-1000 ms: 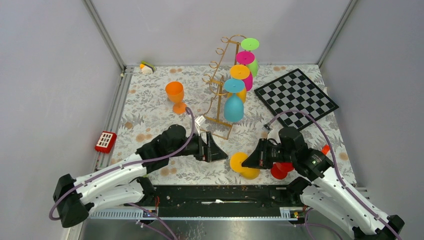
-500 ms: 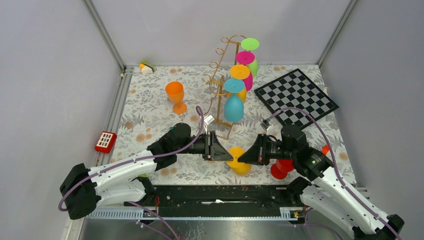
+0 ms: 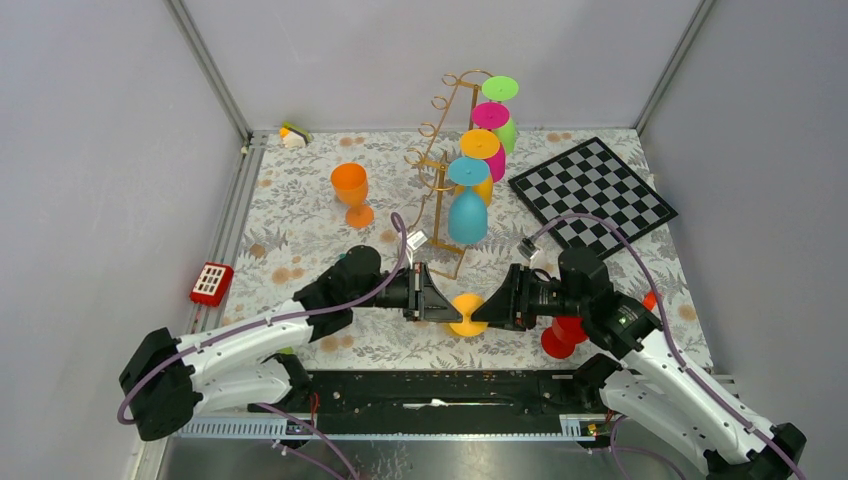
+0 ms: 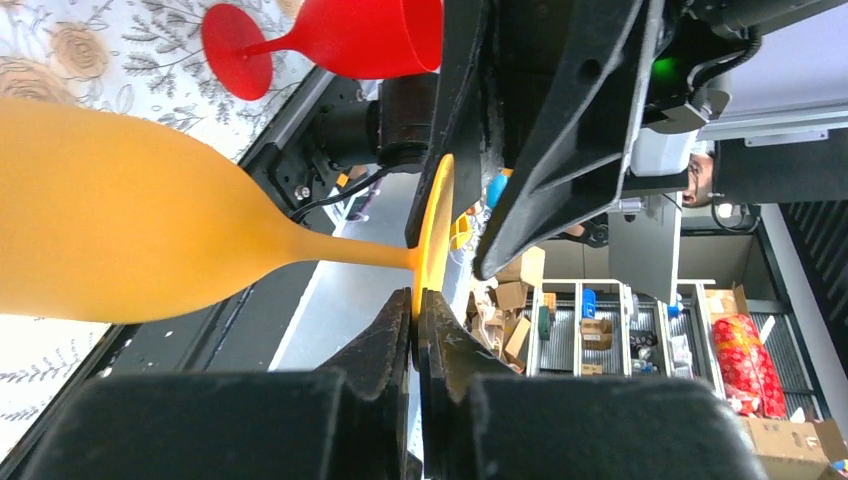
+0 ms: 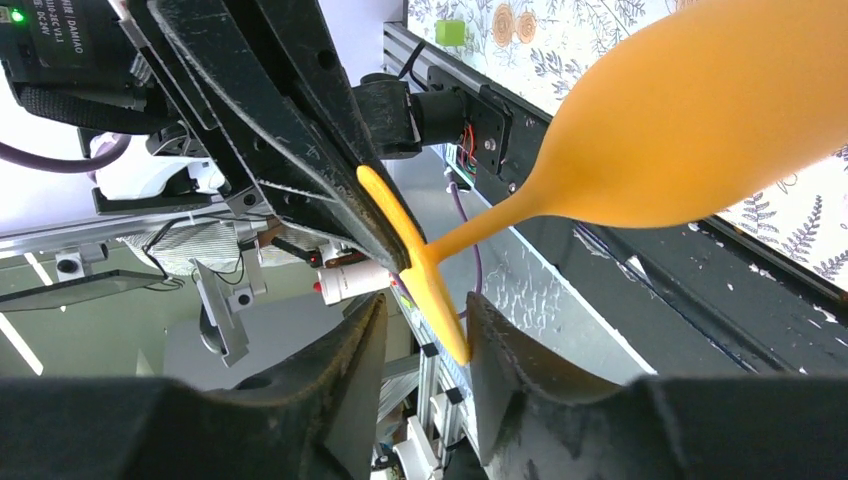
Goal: Place the wine glass upside down on the wine glass rack
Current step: Turn the wine glass upside down at the wine rack.
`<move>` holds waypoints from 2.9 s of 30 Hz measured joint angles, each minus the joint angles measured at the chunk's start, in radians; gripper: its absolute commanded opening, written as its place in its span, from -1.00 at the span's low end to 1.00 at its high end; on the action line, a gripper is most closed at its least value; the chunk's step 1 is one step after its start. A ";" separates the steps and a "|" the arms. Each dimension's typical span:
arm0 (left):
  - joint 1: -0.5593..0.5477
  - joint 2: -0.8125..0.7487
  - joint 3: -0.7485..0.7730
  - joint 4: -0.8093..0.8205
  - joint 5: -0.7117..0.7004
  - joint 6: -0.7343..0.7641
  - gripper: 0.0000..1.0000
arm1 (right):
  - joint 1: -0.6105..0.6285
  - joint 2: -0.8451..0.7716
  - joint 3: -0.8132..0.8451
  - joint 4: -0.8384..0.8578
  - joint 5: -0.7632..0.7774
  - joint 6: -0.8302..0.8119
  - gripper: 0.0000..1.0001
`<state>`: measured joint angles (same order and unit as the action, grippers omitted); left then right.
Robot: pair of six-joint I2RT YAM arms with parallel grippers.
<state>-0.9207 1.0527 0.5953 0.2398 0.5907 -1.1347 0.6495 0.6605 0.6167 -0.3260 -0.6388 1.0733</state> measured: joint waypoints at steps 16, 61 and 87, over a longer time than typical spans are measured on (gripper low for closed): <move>0.107 -0.233 0.020 -0.344 -0.088 0.175 -1.00 | 0.000 -0.051 -0.006 -0.045 0.048 -0.030 0.98; 0.552 -0.213 0.389 -0.974 -0.084 0.456 -1.00 | 0.000 -0.050 -0.006 -0.152 0.082 -0.100 0.99; 0.674 -0.080 0.660 -1.141 -0.261 0.525 -1.00 | 0.000 -0.038 -0.006 -0.161 0.081 -0.113 0.99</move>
<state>-0.2470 0.9730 1.2552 -0.9012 0.3294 -0.6098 0.6495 0.6224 0.6102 -0.4870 -0.5575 0.9604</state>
